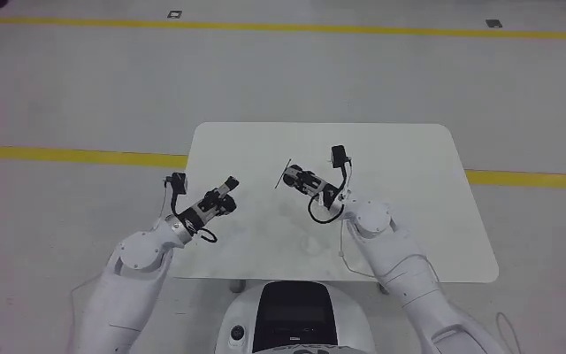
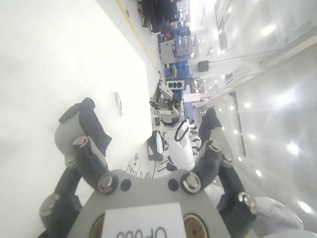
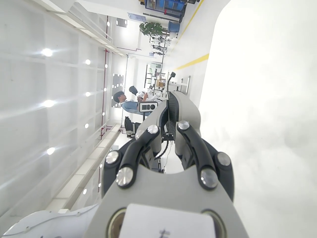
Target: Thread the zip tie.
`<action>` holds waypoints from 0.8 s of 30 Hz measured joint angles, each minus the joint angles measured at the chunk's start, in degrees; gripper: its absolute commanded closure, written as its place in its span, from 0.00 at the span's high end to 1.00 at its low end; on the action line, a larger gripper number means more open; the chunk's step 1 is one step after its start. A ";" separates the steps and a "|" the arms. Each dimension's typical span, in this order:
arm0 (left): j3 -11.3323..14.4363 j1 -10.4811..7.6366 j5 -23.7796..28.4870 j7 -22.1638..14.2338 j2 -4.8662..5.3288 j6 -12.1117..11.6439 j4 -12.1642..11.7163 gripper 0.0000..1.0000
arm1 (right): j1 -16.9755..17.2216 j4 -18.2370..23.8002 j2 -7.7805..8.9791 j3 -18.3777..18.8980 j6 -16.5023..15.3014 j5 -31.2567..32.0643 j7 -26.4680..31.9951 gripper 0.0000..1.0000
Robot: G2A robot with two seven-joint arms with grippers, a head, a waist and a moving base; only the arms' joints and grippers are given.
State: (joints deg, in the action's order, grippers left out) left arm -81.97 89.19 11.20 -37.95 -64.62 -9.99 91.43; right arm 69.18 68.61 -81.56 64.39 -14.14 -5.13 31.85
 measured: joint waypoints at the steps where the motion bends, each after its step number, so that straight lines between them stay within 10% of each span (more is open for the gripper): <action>1: 0.78 -0.95 0.40 -0.23 -0.09 0.27 -0.86 1.00 | -0.06 -0.18 -0.11 -0.32 -0.08 -0.49 -0.45 0.00; 6: 4.44 -4.02 2.36 -2.29 -0.50 0.42 -3.17 1.00 | -0.36 -0.85 -0.55 -1.55 -0.01 -1.96 -2.34 0.00; 16: 5.14 -4.23 2.08 -1.36 -0.56 0.07 -3.41 1.00 | -0.06 -0.47 -0.58 -1.65 0.09 -1.96 -3.06 0.00; 24: 8.72 -6.71 5.74 -1.71 -1.13 -3.73 -6.78 1.00 | 0.92 0.54 -1.38 -4.07 -0.45 -2.54 -8.68 0.00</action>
State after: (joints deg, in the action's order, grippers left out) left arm -73.25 82.47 16.94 -39.65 -65.75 -13.72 84.64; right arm 70.10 69.15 -82.94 60.32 -14.59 -7.67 23.17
